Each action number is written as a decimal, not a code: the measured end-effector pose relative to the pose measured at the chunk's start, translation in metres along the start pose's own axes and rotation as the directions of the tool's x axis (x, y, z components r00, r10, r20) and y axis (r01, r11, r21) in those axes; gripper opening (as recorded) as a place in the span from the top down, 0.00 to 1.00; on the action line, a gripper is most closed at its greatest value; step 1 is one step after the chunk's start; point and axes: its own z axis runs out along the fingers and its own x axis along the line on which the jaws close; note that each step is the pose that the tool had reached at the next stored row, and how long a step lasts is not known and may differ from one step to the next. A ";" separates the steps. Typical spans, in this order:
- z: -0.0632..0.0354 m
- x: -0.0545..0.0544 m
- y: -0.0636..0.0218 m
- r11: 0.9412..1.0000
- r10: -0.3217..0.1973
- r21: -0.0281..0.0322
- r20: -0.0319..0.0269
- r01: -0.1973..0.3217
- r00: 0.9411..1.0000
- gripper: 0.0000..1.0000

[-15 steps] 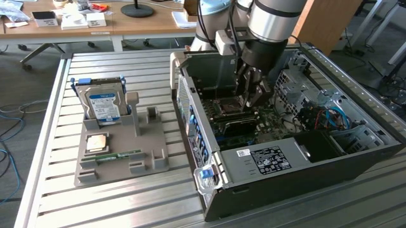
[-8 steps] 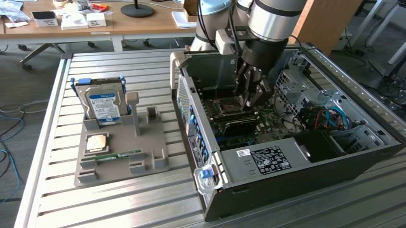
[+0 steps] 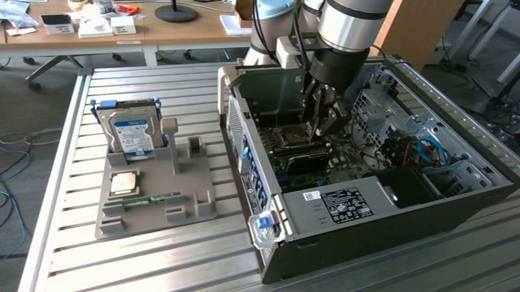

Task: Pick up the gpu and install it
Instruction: 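Press down on the gpu until it lock into place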

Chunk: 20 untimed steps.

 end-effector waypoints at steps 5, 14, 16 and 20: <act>0.0000 0.000 0.0000 1.000 0.000 0.000 0.000 0.000 1.000 0.42; 0.0000 0.000 0.0000 1.000 0.000 0.000 0.000 0.000 1.000 0.56; 0.0000 0.000 0.0000 1.000 0.000 0.000 0.000 0.000 1.000 0.62; 0.0000 0.000 0.0000 1.000 0.000 0.000 0.000 0.000 1.000 0.80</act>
